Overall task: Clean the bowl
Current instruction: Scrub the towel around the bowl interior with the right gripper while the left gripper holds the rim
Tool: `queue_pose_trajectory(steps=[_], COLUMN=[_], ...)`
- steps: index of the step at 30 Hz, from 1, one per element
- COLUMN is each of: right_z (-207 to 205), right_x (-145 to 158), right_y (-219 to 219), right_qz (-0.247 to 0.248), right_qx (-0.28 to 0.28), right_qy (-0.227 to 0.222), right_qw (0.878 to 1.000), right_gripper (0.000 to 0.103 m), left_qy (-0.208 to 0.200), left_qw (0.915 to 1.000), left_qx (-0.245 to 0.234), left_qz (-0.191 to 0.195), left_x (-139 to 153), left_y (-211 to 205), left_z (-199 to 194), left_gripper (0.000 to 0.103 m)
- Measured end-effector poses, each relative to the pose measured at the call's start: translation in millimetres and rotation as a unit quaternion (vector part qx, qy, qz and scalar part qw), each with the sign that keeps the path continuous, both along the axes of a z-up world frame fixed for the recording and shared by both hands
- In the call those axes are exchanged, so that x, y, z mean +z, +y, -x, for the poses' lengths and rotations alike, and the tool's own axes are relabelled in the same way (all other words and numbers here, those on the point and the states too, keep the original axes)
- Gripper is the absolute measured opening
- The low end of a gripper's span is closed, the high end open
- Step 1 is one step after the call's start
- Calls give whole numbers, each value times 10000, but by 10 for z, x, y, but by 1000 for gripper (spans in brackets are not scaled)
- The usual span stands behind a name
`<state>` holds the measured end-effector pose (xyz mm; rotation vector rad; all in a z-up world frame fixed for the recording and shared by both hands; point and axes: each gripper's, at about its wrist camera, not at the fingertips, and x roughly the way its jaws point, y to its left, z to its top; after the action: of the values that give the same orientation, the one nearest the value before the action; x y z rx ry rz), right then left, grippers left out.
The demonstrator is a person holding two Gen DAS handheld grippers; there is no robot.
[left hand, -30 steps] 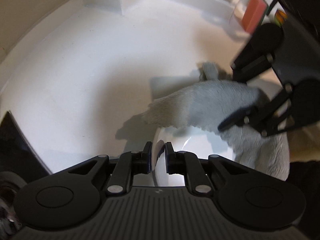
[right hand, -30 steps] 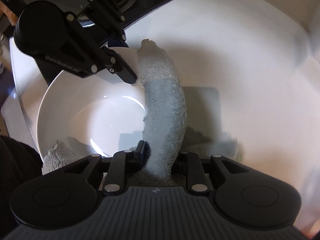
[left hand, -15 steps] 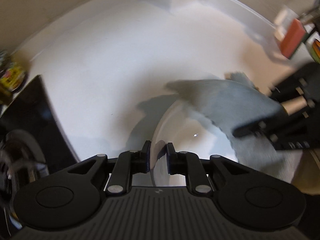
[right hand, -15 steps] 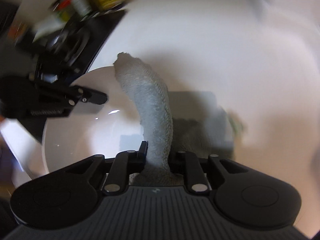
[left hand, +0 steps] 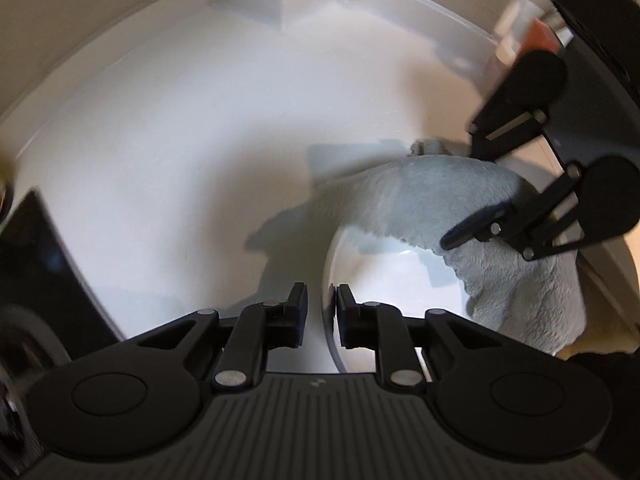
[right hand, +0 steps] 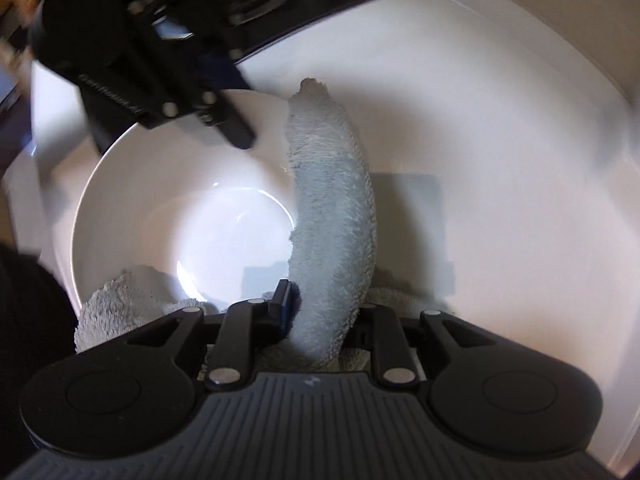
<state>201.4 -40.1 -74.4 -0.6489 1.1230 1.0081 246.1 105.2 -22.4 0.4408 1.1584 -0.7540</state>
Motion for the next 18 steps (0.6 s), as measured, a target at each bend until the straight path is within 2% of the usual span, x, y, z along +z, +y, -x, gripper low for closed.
queue_pose_trajectory(steps=[3,5,6,8,10,12,15,18], right_z=[-138,-191,-206,-194,-116,70,312,279], right_x=[6,20,25,27,9,-5,-24,-75], right_y=[36,51,38,-49,-170,-247,-322,-442], right_qz=[-81,-157,-214,-369,-484,-504,-630,-895], right_qx=[209,-15,-246,-1052,-1969,-2524,-2827,-2787], right_qy=[106,39,14,35,170,139,73,401], right_qw=[9997,9999,9995,9938,9791,9662,9571,9554], right_gripper=[16,15,15,15,15,17,18,17], left_qy=[-43,-89,-108,-75,-135,-259,-438,-130], left_qw=[9998,9993,9992,9995,9989,9975,9967,9985], left_qx=[-176,-149,-100,138,404,638,628,522], left_qz=[-121,-320,-359,-263,-195,-179,-260,-134], left_x=[24,30,32,35,35,35,33,54], left_y=[-95,-126,-124,-70,-22,6,-15,53], left_z=[-50,-27,-17,-11,30,95,206,127], left_gripper=[15,15,14,13,14,16,19,17])
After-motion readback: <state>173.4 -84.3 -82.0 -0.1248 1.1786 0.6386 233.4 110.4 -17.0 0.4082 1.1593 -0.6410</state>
